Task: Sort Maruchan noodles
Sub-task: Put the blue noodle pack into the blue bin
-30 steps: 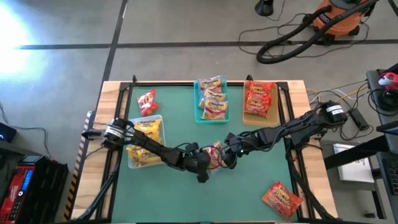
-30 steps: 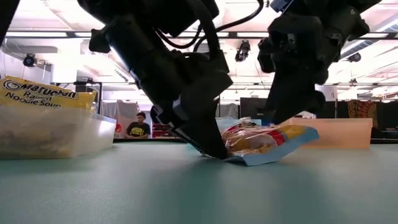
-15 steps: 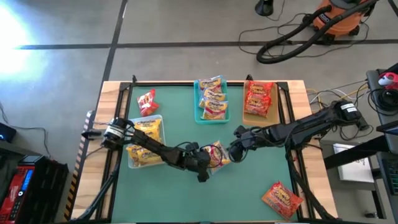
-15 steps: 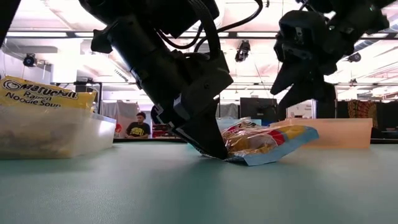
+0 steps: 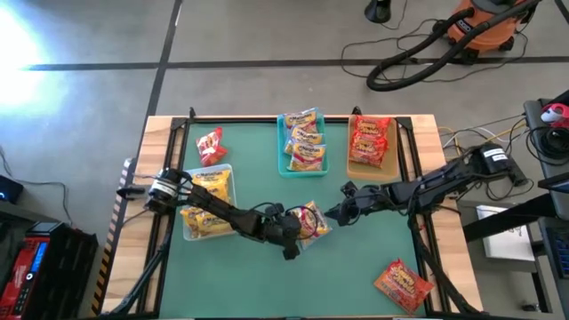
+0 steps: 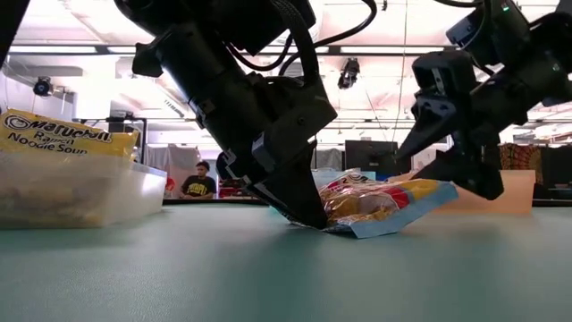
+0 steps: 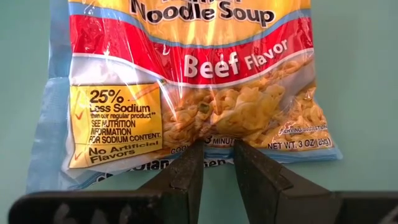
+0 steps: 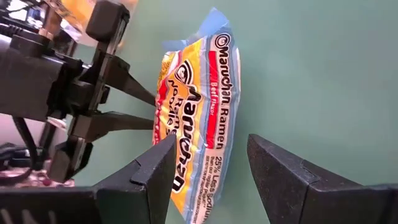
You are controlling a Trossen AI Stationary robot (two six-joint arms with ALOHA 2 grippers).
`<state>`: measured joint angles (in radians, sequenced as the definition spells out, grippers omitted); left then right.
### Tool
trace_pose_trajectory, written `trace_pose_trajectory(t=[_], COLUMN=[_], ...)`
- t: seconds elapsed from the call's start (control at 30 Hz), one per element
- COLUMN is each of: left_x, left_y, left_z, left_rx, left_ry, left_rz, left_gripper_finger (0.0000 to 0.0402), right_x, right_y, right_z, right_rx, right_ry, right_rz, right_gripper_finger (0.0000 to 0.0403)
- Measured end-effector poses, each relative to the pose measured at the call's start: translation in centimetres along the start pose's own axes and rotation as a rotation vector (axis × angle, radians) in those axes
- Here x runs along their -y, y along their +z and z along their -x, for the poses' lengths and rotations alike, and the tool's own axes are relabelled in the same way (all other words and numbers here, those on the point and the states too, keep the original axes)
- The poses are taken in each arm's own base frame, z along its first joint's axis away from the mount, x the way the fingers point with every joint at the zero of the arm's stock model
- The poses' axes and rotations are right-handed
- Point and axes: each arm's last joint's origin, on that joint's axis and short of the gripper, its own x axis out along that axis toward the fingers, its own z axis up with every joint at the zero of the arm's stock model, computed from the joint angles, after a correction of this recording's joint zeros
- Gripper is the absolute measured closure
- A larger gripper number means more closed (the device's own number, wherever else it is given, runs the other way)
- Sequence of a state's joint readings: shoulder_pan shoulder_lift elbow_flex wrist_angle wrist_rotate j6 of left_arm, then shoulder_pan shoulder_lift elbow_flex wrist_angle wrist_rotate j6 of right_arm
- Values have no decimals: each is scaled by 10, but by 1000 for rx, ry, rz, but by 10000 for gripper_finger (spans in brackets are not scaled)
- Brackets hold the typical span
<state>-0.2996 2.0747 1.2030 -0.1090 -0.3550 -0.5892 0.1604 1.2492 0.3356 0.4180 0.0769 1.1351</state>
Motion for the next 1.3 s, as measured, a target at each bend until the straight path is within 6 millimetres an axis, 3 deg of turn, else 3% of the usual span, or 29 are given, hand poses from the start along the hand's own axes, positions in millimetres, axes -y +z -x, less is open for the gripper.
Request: trace_pose_trajectory(t=[0.6,1.03,1.3], left_x=[0,0,3], left_y=[0,0,7], left_z=[0,0,1], left_rx=[-5,-5,32], left_ry=[-3,-2,18], left_rz=[3,4,11], left_gripper_finger=[326,326,326], right_x=[-4,-18,-11], right_y=[-2,3,0], right_z=[-46,-47,-54], right_rx=[-65,-38,-47], right_ry=[-28,99,68], right_rz=[67,103,93], right_gripper_finger=[215,223,237])
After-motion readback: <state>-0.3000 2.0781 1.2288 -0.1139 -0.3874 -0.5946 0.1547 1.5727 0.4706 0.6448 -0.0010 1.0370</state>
